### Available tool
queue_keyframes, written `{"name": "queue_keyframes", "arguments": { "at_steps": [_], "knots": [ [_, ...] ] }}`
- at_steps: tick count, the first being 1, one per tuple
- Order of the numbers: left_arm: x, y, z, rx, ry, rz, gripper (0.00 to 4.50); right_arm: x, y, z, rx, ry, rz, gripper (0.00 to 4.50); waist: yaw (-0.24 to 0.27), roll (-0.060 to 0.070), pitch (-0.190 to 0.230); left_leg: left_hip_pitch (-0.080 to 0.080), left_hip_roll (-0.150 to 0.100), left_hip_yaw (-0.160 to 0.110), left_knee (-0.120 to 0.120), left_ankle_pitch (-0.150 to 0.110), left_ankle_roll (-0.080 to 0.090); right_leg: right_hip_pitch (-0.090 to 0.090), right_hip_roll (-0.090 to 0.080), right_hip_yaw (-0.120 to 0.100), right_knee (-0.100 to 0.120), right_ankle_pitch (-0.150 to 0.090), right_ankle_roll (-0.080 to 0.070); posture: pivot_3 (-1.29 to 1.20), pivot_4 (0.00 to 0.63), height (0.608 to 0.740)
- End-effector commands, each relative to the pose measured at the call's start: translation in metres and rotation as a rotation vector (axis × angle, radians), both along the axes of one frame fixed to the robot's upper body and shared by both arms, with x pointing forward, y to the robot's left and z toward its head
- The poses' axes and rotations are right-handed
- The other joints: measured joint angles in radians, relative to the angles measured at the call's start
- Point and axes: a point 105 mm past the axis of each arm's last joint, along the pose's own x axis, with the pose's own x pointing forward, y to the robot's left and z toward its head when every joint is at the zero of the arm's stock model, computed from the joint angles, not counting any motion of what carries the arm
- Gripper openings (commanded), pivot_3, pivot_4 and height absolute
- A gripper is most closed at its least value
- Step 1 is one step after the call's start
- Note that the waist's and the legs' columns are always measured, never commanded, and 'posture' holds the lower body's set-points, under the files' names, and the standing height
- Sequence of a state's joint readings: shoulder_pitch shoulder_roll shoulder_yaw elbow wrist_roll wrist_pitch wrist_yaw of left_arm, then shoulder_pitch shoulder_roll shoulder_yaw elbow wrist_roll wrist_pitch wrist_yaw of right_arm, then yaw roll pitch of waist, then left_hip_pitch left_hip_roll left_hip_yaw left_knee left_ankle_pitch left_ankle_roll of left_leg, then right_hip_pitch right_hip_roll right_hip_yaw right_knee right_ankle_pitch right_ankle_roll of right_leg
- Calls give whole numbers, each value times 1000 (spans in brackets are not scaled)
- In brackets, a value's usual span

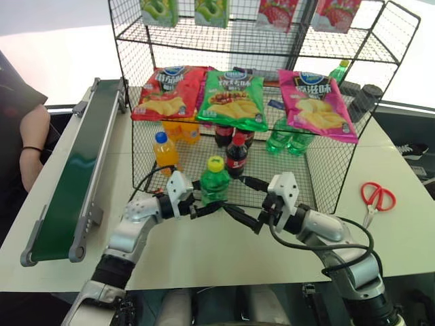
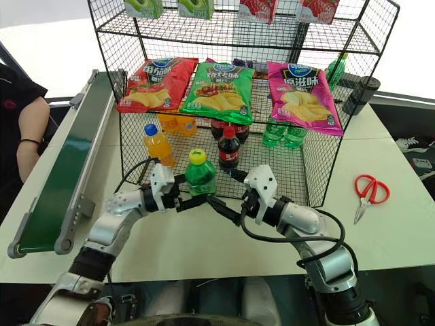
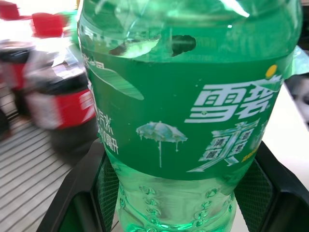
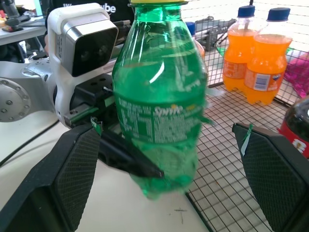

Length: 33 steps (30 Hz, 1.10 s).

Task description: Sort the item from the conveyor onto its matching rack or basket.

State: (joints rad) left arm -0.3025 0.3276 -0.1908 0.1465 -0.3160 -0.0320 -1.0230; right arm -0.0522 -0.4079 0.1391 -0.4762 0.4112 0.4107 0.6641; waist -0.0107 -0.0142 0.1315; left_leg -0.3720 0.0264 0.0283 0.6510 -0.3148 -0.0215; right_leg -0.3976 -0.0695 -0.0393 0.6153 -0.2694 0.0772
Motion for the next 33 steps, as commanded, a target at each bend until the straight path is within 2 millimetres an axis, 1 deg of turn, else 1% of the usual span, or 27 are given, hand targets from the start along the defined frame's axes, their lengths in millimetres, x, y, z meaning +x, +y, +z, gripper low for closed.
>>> {"name": "queue_keyframes", "arguments": {
  "at_steps": [1, 7, 14, 17, 18, 19, 23, 24, 26, 29, 31, 32, 33],
  "knots": [
    [-3, -13, 15, -14, -82, -81, 2682, -4, 2, 13, 28, -35, 9, 4500, 2, 0, 0, 0, 0, -1, 0, 0, 0, 0, 1, 0, 0, 0, 0, 0, 150, 740],
    [-7, -21, 17, 4, -105, -153, 2682, -3, 4, 11, 28, -23, 8, 4500, 2, 0, 0, 0, 3, -2, 1, 0, 0, 1, 7, 1, 1, 0, 0, 0, 150, 740],
    [-10, -29, 23, -5, -114, -181, 2682, -1, 5, 10, 33, -3, 8, 4500, 3, 0, 0, 0, 4, -3, 2, 0, 0, 1, 8, 1, 1, 0, 0, 0, 150, 740],
    [-13, -30, 22, 3, -111, -199, 2682, -1, 5, 10, 46, 6, 8, 3664, 3, 0, 0, 0, 4, -3, 2, 0, 0, 1, 8, 1, 1, 0, 0, 0, 150, 740],
    [-14, -31, 21, 6, -110, -201, 2682, -2, 5, 11, 51, 6, 7, 3199, 3, 0, 0, 0, 4, -3, 2, 0, 0, 1, 8, 1, 1, 0, 0, 0, 150, 740],
    [-14, -31, 21, 6, -105, -202, 2682, -1, 5, 11, 53, 6, 6, 2960, 3, 0, 0, 0, 4, -3, 2, 0, 0, 1, 8, 1, 1, 0, 0, 0, 150, 740],
    [-16, -30, 18, 3, -69, -205, 2682, -1, 4, 12, 52, -3, -3, 2952, 3, 0, 0, 0, 4, -3, 2, 0, 0, 1, 8, 1, 1, 0, 0, 0, 150, 740],
    [-16, -30, 18, 4, -61, -202, 3714, -1, 4, 13, 53, -5, -7, 2952, 3, 0, 0, 0, 4, -3, 2, 0, 0, 1, 8, 1, 1, 0, 0, 0, 150, 740],
    [-13, -25, 11, 28, -42, -174, 4468, 4, -1, 15, 62, -26, -55, 2952, 4, 0, 0, 0, 4, -3, 2, 0, 0, 1, 8, 1, 1, 0, 0, 0, 150, 740],
    [-11, -16, 5, 47, -20, -136, 4468, 13, -11, 19, 70, -62, -138, 2952, 2, 0, 0, 0, 4, -3, 2, 0, 0, 1, 8, 1, 1, 0, 0, 0, 150, 740],
    [-7, -4, -1, 60, -3, -79, 4468, 23, -30, 20, 64, -99, -265, 2952, 2, 0, 0, 1, 4, -3, 2, 0, 0, 1, 8, 1, 2, 0, 0, 0, 150, 740],
    [-7, 0, -2, 64, 0, -62, 4468, 26, -36, 20, 61, -110, -302, 2952, 2, 0, 0, 1, 4, -3, 2, 0, 0, 1, 8, 1, 2, 0, 0, 0, 150, 740],
    [-6, 6, -4, 69, 1, -35, 4468, 30, -47, 18, 49, -122, -364, 2952, 2, 0, 0, 1, 4, -3, 2, 0, 0, 1, 8, 1, 2, 0, 0, 0, 150, 740]
  ]
}}
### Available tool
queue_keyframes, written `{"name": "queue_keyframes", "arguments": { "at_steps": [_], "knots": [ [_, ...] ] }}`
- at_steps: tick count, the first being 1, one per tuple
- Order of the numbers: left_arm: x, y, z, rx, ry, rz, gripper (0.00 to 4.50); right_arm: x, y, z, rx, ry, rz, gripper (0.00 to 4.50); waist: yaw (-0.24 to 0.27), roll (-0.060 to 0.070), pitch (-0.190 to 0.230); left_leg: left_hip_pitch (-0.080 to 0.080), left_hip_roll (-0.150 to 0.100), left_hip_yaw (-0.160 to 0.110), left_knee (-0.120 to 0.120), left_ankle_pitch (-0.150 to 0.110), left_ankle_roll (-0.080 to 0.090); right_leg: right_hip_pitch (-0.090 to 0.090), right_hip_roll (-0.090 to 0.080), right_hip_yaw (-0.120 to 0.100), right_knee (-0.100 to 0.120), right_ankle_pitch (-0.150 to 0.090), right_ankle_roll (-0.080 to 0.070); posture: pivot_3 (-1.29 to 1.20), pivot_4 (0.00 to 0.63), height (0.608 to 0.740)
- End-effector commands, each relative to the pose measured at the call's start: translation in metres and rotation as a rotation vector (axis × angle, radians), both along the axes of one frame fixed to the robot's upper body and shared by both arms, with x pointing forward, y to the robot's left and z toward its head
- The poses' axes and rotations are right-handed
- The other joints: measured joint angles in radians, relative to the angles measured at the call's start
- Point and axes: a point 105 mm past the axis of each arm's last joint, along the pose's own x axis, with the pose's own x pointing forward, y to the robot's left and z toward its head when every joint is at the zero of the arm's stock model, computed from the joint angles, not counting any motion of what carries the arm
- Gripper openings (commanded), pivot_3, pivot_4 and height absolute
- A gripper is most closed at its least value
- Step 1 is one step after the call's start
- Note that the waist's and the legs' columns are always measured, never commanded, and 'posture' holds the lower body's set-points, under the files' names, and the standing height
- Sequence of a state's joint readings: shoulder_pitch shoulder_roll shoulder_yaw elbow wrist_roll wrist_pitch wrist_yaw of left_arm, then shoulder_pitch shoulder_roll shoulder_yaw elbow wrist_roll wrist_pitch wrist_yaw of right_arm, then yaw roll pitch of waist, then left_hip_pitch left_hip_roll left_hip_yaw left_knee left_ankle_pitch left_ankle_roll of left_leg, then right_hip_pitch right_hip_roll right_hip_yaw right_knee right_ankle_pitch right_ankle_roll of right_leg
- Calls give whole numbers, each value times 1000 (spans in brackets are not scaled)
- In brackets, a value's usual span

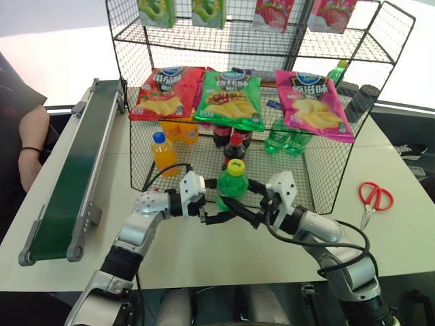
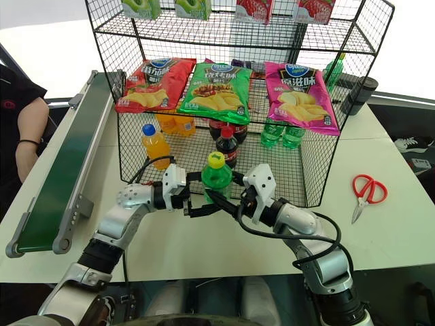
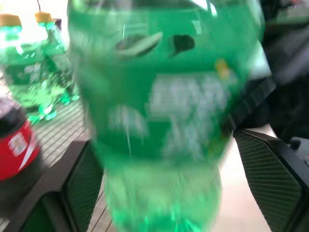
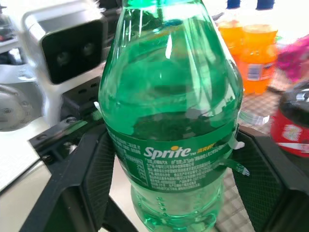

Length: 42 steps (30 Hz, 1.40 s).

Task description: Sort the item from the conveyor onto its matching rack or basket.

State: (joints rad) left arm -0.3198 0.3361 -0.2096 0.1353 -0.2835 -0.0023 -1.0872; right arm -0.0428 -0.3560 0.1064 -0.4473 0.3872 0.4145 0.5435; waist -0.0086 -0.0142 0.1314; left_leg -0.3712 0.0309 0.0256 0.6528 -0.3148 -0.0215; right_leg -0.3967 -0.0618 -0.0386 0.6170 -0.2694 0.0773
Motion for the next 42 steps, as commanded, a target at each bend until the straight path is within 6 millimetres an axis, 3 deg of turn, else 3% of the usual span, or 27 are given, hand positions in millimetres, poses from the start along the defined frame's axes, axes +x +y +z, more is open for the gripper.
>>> {"name": "queue_keyframes", "arguments": {
  "at_steps": [1, 6, 9, 21, 29, 32, 37, 42],
  "knots": [
    [0, 15, -3, 14, -5, 61, 4468, 16, -41, 21, -3, -144, -231, 2952, 2, 0, 0, 0, 0, 0, 0, 0, 0, 0, 0, 0, 0, 0, 0, 0, 150, 740],
    [-1, 32, 2, -17, -9, 170, 4468, 29, -92, -1, -54, -127, -518, 2952, 15, 1, 0, 0, 0, 0, 0, 0, 0, 0, -1, 1, 0, 0, 0, 0, 150, 740],
    [-4, 32, 8, -34, -14, 187, 4468, 36, -103, -9, -25, -114, -600, 2952, 18, 2, 0, 0, 1, 1, 0, 0, 0, 0, -1, 2, 0, 0, 0, 0, 150, 740],
    [-14, 27, 16, -36, -10, 166, 4468, 70, -118, -25, 45, -74, -712, 2952, 14, 5, 1, 1, 1, 2, 0, 0, 0, 0, 0, 3, 2, 0, 0, 0, 150, 740],
    [-15, 22, 15, -32, -9, 143, 4468, 75, -121, -28, 83, -60, -728, 2952, 15, 6, 1, 1, 1, 2, 0, 0, 0, 0, -1, 4, 2, 0, 0, 0, 150, 740],
    [-15, 21, 15, -30, -8, 135, 4500, 72, -121, -28, 84, -62, -724, 4351, 14, 6, 1, 2, 1, 2, 0, 0, 0, 0, -1, 4, 2, 0, 0, 0, 150, 740],
    [-14, 23, 14, -25, -5, 133, 4500, 63, -121, -27, 38, -83, -718, 4437, 15, 6, 1, 2, 1, 2, 0, 0, 0, 0, -1, 4, 2, 0, 0, 0, 150, 740],
    [-8, 30, 13, -18, -5, 177, 4500, 39, -123, -26, -67, -110, -699, 4437, 19, 6, 0, 2, 1, 2, 0, 0, 0, 0, -1, 4, 2, 0, 0, 0, 150, 740]
  ]
}}
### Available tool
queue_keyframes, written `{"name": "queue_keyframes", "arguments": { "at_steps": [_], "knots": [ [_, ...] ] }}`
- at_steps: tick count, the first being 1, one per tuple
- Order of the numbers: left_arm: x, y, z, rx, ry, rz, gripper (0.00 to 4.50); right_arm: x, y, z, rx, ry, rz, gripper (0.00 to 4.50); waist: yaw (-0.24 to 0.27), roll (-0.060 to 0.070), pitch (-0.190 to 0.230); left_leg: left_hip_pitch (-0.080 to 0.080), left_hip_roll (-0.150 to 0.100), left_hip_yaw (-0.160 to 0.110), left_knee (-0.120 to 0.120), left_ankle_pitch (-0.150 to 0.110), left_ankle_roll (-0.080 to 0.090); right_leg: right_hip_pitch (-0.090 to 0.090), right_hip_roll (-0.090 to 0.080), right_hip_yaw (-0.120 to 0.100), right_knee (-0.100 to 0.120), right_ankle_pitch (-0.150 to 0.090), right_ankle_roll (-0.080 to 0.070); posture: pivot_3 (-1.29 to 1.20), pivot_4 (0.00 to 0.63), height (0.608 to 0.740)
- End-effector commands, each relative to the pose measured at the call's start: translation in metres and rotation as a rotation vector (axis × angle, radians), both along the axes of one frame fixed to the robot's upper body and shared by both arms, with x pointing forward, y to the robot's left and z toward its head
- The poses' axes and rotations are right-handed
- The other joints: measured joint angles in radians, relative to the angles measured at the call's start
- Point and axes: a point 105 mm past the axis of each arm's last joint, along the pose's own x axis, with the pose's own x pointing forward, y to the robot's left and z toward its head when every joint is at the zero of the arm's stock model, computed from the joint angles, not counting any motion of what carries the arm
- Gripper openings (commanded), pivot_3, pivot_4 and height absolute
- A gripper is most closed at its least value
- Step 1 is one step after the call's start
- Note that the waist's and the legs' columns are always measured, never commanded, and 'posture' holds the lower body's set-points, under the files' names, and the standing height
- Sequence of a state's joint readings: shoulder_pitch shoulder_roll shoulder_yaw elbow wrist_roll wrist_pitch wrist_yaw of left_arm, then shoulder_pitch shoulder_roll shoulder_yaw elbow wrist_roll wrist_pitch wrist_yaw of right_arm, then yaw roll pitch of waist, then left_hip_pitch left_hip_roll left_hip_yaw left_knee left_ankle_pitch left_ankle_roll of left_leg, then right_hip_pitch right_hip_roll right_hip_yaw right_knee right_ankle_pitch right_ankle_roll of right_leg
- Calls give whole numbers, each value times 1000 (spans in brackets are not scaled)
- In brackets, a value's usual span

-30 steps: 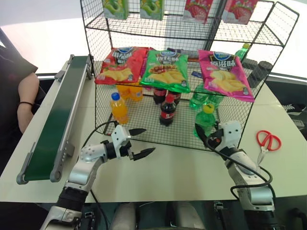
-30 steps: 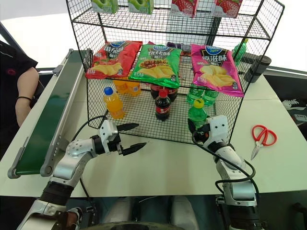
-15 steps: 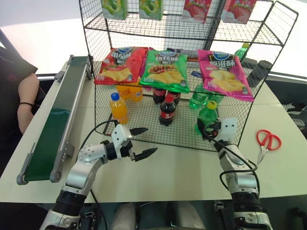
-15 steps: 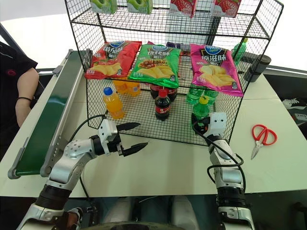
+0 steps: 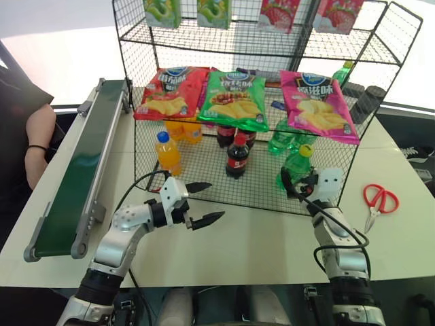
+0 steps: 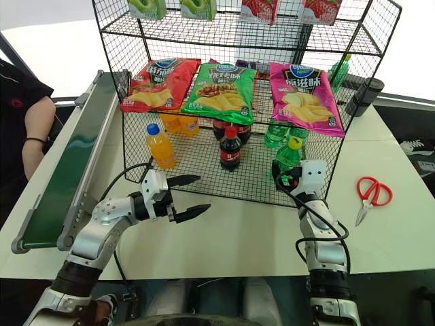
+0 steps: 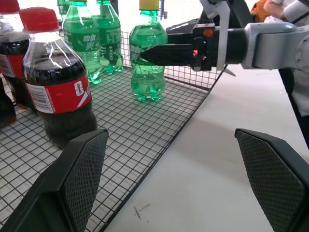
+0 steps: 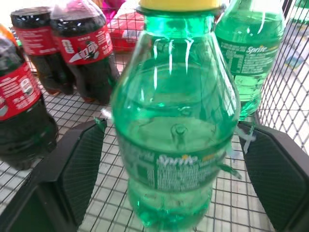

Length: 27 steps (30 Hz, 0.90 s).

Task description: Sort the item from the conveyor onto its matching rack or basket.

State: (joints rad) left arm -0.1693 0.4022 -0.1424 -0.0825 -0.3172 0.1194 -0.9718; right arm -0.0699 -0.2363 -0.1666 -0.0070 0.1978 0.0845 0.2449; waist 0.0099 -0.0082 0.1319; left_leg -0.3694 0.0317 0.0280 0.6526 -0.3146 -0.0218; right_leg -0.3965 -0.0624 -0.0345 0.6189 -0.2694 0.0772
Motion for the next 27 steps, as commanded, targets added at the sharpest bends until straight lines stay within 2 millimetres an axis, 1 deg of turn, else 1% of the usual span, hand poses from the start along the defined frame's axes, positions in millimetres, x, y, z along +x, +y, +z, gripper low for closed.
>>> {"name": "queue_keyframes", "arguments": {
  "at_steps": [1, 6, 9, 11, 14, 17, 20, 23, 27],
  "knots": [
    [6, 7, 9, -9, -38, 37, 4500, -15, -1, 19, -104, -56, 26, 4437, 1, 0, 0, 0, 0, 0, 0, 0, 0, 0, 0, 0, 0, 0, 0, 0, 150, 740],
    [13, 20, 4, 25, -24, 99, 4500, -39, 5, 30, -196, -58, 95, 4437, 1, 1, 0, 1, 0, 0, 0, 0, 0, 1, 0, 0, 0, 0, 0, 0, 150, 740],
    [16, 37, -3, 67, -1, 147, 4500, -56, 14, 38, -230, -53, 196, 4437, 0, 0, -1, 2, 0, 0, 0, 0, 0, 1, 1, 0, 0, 0, 0, 0, 150, 740],
    [18, 49, -7, 101, 4, 176, 4500, -67, 15, 40, -238, -34, 247, 4437, 1, 0, -1, 2, 0, 0, 0, 0, 0, 2, 1, 0, 0, 0, 0, 0, 150, 740],
    [21, 73, -13, 159, -3, 253, 4500, -85, 4, 41, -237, 14, 293, 4437, 2, 0, 0, 7, 0, 0, -2, 0, 0, 6, 1, 0, -1, -1, 0, 0, 150, 740],
    [18, 88, -15, 185, -2, 270, 4500, -96, -13, 42, -228, 50, 286, 4437, 2, -1, 0, 11, 0, 1, -3, 0, 0, 9, 0, 1, -2, -1, -1, 0, 150, 740],
    [14, 99, -22, 199, 16, 293, 4500, -104, -23, 40, -218, 79, 287, 4437, 3, -1, 0, 12, 0, 1, -3, 0, 0, 9, 0, 1, -2, -1, -2, 0, 150, 740],
    [11, 104, -27, 202, 36, 304, 4500, -106, -27, 39, -212, 91, 287, 4437, 2, -1, 0, 12, 0, 1, -3, 0, 0, 9, 0, 1, -1, -1, -2, 0, 150, 740],
    [4, 103, -30, 200, 46, 288, 4500, -104, -30, 38, -213, 95, 284, 4437, 2, -1, 0, 12, 0, 1, -3, 0, 0, 9, 0, 2, -1, -1, -2, 0, 150, 740]
  ]
}}
